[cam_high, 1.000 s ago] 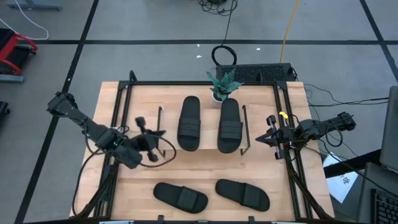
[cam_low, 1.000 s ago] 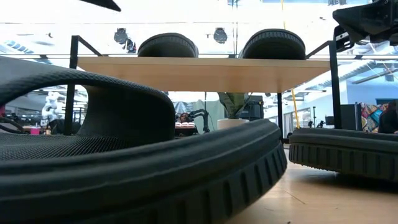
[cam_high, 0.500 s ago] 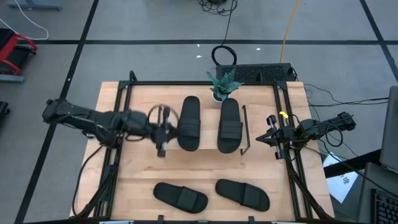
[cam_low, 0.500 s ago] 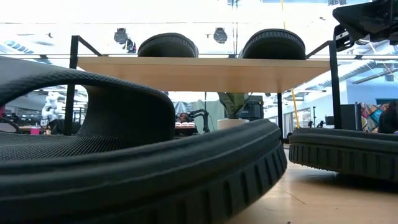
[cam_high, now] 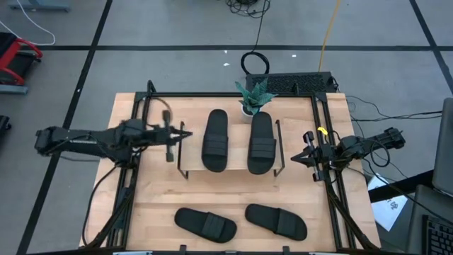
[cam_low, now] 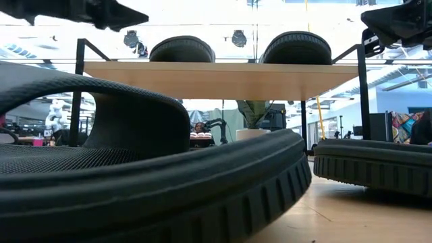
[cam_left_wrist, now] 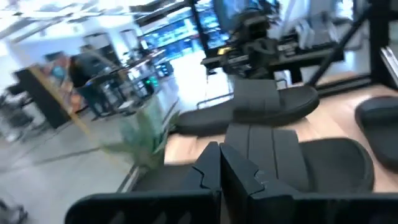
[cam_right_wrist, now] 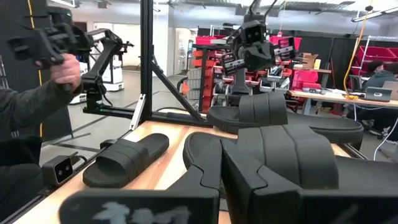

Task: Pick and place slides into the shelf
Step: Put the right black slipper under the shelf

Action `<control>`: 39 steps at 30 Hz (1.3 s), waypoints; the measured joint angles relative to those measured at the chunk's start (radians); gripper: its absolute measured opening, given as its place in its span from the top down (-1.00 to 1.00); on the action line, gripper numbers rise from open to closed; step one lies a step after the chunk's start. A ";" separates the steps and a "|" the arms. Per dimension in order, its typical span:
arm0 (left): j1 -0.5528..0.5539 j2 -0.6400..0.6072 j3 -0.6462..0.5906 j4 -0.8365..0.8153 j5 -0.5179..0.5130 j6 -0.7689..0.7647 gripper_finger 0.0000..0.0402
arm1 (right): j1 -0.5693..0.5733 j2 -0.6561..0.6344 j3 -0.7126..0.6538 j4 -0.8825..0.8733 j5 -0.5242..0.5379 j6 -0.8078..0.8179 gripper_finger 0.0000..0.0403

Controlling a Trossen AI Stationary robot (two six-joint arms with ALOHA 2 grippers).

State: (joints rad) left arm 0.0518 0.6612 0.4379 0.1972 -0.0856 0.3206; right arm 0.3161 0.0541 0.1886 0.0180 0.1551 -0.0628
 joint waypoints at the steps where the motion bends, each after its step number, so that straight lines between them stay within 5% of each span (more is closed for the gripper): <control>1: 0.005 -0.045 -0.033 -0.003 -0.020 -0.018 1.00 | 0.000 0.004 0.000 0.000 0.000 0.000 1.00; 5: 0.023 -0.201 -0.163 -0.023 -0.064 -0.041 1.00 | 0.000 0.027 0.000 0.001 0.002 -0.014 1.00; 9: 0.015 -0.351 -0.301 0.162 0.064 -0.025 1.00 | 0.000 0.060 0.000 0.003 0.003 -0.022 1.00; 14: 0.006 -0.482 -0.349 0.073 -0.027 -0.109 1.00 | 0.000 0.103 0.000 0.068 0.000 -0.006 1.00; 19: -0.034 -0.513 -0.348 0.003 0.111 -0.116 1.00 | 0.000 0.128 0.000 0.083 -0.002 -0.006 1.00; 39: -0.133 -0.511 -0.348 -0.075 0.085 -0.034 0.99 | 0.000 0.159 0.000 0.083 -0.003 -0.033 1.00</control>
State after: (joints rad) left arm -0.0808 0.1501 0.0898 0.1223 -0.0002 0.2863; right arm 0.3157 0.2131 0.1886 0.1013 0.1524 -0.0959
